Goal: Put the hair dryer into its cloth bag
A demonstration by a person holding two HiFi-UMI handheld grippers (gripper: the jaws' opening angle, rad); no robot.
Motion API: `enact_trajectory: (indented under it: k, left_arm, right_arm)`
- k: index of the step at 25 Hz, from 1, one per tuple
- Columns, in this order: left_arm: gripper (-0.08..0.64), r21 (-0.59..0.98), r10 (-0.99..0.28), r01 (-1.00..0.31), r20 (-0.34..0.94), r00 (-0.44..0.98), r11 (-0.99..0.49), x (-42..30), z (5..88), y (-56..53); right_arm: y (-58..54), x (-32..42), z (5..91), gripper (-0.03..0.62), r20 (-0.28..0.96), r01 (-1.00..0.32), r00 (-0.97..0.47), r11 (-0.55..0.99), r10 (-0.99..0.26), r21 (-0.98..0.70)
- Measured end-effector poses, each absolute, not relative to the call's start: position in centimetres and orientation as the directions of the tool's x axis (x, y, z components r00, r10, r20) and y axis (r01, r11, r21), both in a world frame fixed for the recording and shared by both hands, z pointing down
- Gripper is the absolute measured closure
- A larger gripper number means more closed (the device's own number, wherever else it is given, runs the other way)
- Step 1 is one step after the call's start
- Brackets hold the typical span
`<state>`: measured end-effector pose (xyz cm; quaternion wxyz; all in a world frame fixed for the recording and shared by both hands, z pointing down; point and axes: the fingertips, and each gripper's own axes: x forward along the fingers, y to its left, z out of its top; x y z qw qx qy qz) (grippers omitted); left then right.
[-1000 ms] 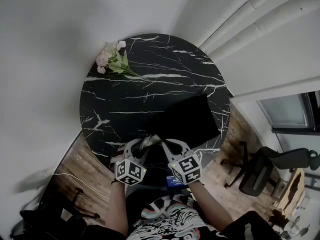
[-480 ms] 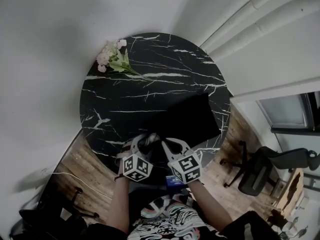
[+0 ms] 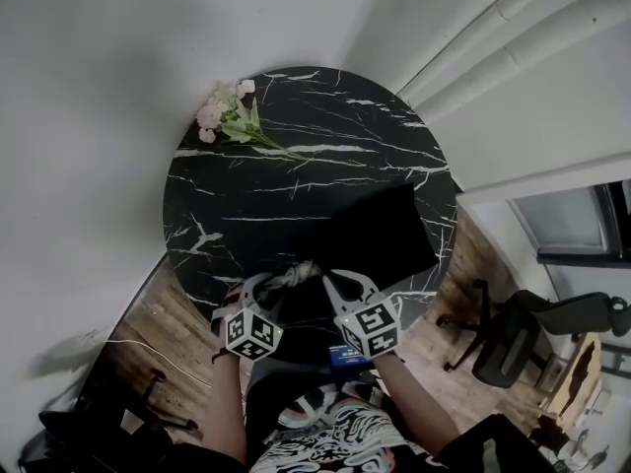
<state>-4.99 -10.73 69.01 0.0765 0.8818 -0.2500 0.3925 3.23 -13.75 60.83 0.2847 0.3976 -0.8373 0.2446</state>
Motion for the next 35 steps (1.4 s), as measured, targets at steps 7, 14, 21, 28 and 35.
enact_trajectory:
  k: [7, 14, 21, 28, 35]
  left_arm:
    - [0.495, -0.045, -0.331, -0.452, 0.746, 0.578, -0.891, -3.5, 69.1, -10.7]
    - [0.495, -0.033, -0.34, -0.442, 0.691, 0.638, -0.897, -0.4, 67.3, -11.9]
    - [0.495, -0.001, -0.314, -0.417, 0.658, 0.684, -0.909, 3.1, 67.4, -13.1]
    - [0.495, -0.028, -0.299, -0.376, 0.664, 0.685, -0.926, 5.3, 68.1, -14.1]
    - [0.495, -0.034, -0.293, -0.366, 0.672, 0.681, -0.93, 6.7, 68.9, -14.9]
  right_arm:
    - [-13.5, 3.1, 60.7, 0.566, 0.675, -0.8, -0.524, 0.571, -0.519, -0.182]
    - [-12.9, 3.1, 60.8, 0.566, 0.678, -0.798, -0.529, 0.571, -0.511, -0.192]
    - [-12.8, 3.0, 60.8, 0.566, 0.68, -0.799, -0.531, 0.567, -0.507, -0.201]
    - [-13.1, 3.2, 60.7, 0.566, 0.668, -0.794, -0.546, 0.566, -0.506, -0.22]
    - [-13.3, 3.2, 61.4, 0.566, 0.67, -0.783, -0.563, 0.572, -0.484, -0.245]
